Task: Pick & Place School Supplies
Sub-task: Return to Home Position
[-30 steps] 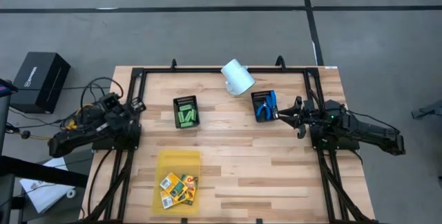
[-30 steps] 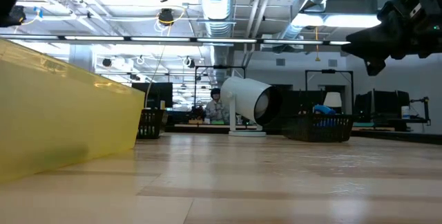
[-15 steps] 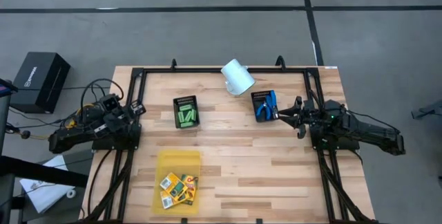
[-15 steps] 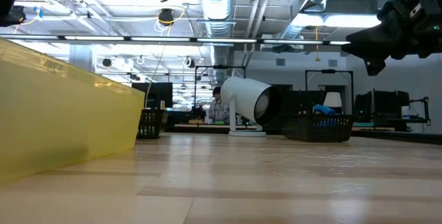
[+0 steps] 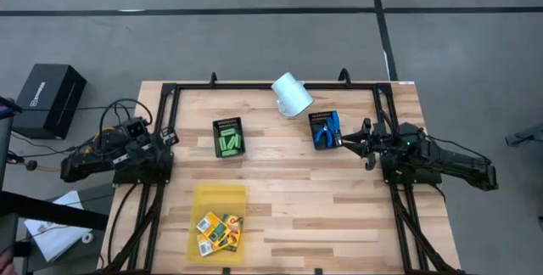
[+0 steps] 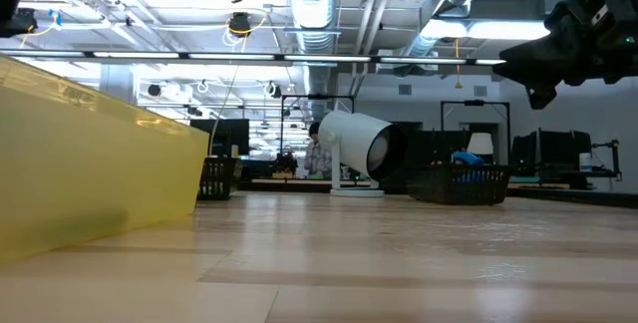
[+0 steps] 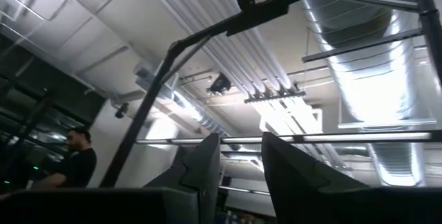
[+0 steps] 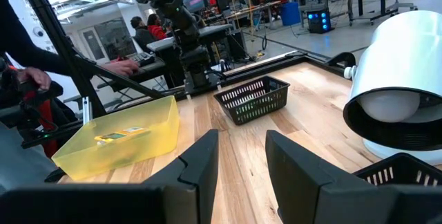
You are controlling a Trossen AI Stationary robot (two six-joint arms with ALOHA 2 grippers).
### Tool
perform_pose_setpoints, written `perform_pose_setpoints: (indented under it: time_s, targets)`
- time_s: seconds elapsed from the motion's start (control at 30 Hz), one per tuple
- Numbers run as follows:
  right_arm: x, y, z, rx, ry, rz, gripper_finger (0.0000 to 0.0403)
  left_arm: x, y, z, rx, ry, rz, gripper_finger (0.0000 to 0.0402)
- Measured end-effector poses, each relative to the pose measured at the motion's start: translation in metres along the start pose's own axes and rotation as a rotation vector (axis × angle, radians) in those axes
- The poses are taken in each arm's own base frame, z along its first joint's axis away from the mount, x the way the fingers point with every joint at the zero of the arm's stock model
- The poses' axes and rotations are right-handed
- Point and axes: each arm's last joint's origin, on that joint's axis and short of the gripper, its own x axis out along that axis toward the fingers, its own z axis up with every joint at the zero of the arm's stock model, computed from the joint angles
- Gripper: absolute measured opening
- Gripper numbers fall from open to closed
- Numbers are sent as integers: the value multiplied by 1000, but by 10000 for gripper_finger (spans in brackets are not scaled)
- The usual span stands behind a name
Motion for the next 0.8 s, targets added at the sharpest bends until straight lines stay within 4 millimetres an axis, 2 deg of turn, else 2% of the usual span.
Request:
perform_pose_setpoints:
  time_s: [0.8]
  targets:
    - [0,0,0,0,0,0,113,0,-1,-1,-12,4,-10,103]
